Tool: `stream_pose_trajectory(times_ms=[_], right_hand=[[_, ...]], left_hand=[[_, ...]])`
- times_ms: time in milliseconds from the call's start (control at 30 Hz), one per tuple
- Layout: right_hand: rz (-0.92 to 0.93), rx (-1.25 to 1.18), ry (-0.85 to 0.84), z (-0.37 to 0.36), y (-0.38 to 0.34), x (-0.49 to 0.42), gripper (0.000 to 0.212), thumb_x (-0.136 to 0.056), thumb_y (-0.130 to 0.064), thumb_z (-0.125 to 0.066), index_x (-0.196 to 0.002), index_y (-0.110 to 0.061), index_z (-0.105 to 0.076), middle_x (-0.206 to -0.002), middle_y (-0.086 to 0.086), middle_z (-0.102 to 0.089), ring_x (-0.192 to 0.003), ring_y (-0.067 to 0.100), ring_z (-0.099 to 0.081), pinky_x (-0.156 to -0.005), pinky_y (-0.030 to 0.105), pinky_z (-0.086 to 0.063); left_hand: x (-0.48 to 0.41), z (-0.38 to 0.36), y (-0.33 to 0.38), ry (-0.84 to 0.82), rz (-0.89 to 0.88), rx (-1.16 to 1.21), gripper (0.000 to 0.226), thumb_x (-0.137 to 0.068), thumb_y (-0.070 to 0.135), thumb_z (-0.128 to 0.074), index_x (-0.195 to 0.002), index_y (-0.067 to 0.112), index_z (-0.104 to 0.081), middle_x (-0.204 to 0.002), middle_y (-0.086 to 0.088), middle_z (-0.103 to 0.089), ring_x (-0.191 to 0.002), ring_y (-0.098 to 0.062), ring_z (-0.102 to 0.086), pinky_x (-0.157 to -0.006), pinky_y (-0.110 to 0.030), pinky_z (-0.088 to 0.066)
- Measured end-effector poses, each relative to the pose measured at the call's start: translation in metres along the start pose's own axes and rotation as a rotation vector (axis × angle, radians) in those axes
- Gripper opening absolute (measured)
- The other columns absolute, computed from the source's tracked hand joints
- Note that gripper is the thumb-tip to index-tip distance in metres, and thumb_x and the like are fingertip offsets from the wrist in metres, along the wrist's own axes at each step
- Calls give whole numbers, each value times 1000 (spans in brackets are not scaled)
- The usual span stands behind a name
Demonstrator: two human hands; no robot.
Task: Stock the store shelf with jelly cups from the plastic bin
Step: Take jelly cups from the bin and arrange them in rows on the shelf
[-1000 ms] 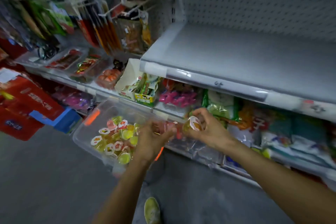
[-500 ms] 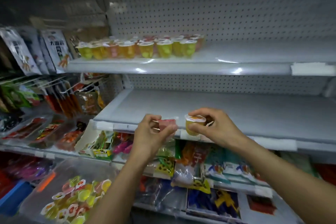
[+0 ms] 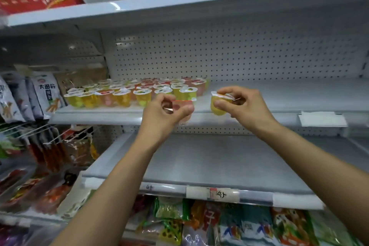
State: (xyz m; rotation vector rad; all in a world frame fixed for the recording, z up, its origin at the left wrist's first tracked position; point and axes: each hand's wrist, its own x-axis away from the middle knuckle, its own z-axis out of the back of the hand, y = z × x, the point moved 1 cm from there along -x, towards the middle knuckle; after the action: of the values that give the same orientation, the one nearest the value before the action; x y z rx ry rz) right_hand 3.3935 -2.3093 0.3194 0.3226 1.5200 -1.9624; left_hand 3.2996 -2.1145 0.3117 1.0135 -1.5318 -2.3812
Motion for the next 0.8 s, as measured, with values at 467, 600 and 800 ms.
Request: stream_pose_trajectory(times_ms=[467, 600, 800], right_hand=[[-43, 211, -137, -42, 41, -109, 25, -82, -18, -75, -106, -20, -69, -96, -6, -65, -83, 11, -62, -71, 16, -46], [-17, 257, -142, -45, 45, -112, 26, -82, -21, -74, -108, -20, -69, -101, -5, -67, -89, 14, -63, -76, 22, -48], [14, 439, -174, -33, 39, -119, 54, -72, -51, -75, -123, -37, -61, -126, -5, -52, -117, 10, -46, -98, 30, -42]], left_hand=[[-107, -4, 3, 29, -80, -19, 55, -74, 38, -82, -120, 21, -59, -101, 7, -67, -95, -15, -67, -90, -42, -55], [-120, -6, 1, 21, -79, -13, 41, -75, 37, -82, -103, 29, -54, -102, 7, -66, -95, -17, -67, -88, -46, -56], [-131, -12, 7, 9, -107, -18, 35, -74, 40, -82, -92, 29, -54, -99, 4, -66, -93, -21, -68, -84, -44, -57]])
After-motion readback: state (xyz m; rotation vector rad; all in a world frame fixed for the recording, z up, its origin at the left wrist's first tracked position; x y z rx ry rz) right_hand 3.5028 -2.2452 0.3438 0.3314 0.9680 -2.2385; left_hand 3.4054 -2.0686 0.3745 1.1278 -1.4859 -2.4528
